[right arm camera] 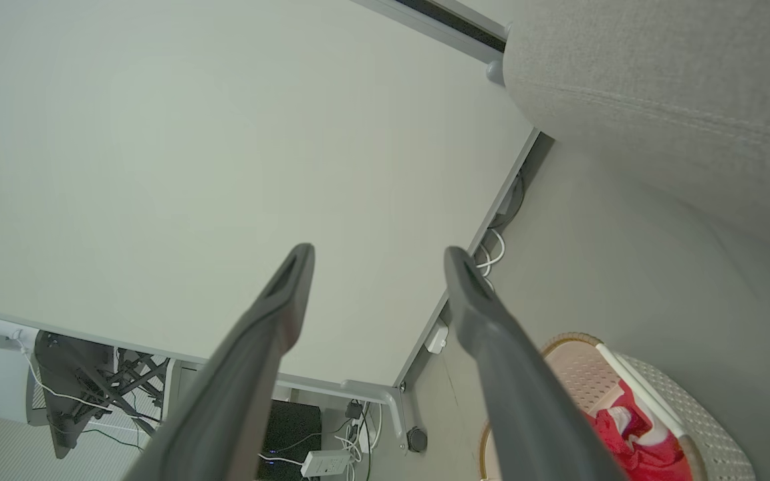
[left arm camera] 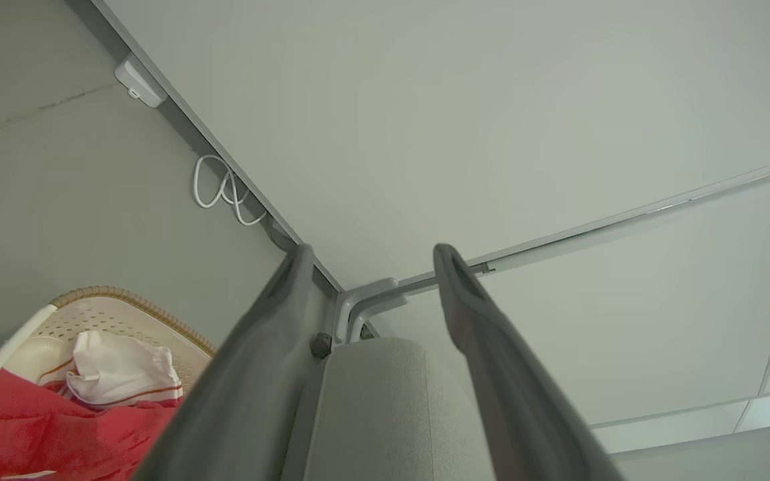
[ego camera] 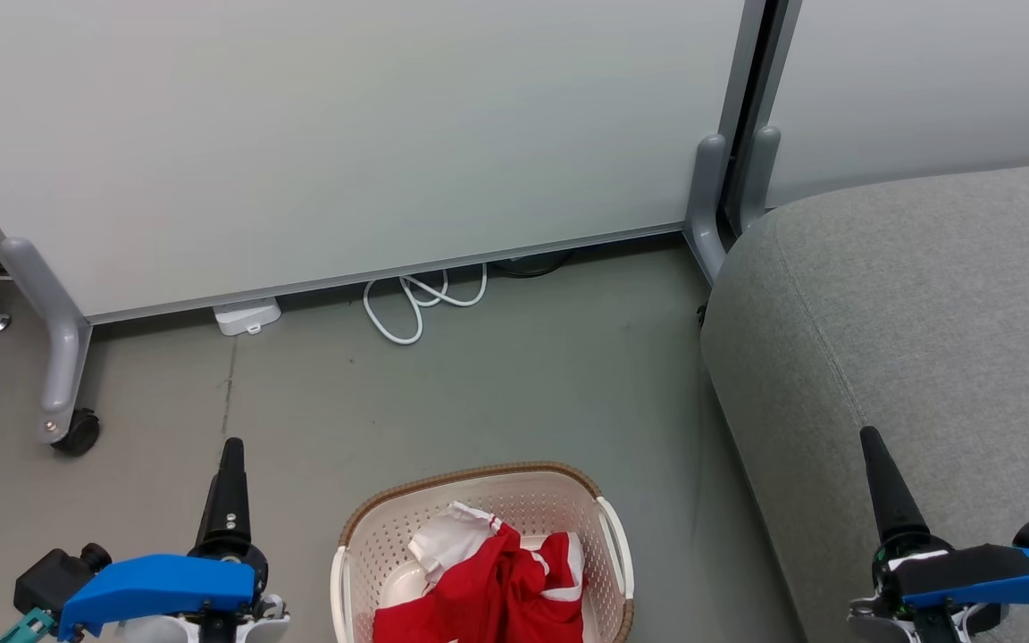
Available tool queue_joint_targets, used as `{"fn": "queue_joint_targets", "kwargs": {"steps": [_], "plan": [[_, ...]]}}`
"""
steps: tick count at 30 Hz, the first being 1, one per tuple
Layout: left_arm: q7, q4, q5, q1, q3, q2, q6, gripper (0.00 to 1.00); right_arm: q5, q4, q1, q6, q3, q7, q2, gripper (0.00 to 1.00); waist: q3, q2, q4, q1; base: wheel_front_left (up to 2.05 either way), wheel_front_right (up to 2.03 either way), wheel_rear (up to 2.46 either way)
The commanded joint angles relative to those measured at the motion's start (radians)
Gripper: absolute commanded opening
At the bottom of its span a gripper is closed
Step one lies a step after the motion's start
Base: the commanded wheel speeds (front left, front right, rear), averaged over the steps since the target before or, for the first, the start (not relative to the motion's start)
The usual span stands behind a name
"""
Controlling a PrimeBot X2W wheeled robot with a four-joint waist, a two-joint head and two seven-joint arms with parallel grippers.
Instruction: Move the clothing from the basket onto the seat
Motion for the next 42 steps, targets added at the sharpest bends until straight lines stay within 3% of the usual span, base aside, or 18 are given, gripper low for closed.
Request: {"fn": "queue_joint_targets", "kwargs": {"steps": [1,17,42], "plan": [[-0.012,-0.022,0.054,-0.031,-0.01,0.007,0.006,1.0,-0.053,-0.02,-0.025,0.001,0.004,-0.013,-0.006,1.0,0.0,-0.0001,0.001,0.0,0.0,0.0,0.0],[-0.07,-0.04,0.364,-0.031,-0.07,0.019,0.013,1.0,-0.371,-0.021,-0.027,0.001,0.027,-0.069,-0.008,1.0,-0.001,-0.0001,0.009,0.0,0.0,0.0,0.0],[-0.146,-0.045,0.67,-0.021,-0.11,0.029,0.02,1.0,-0.71,-0.035,-0.03,0.002,0.068,-0.126,-0.011,1.0,-0.003,-0.0001,0.018,0.0,0.0,0.0,0.0]]}}
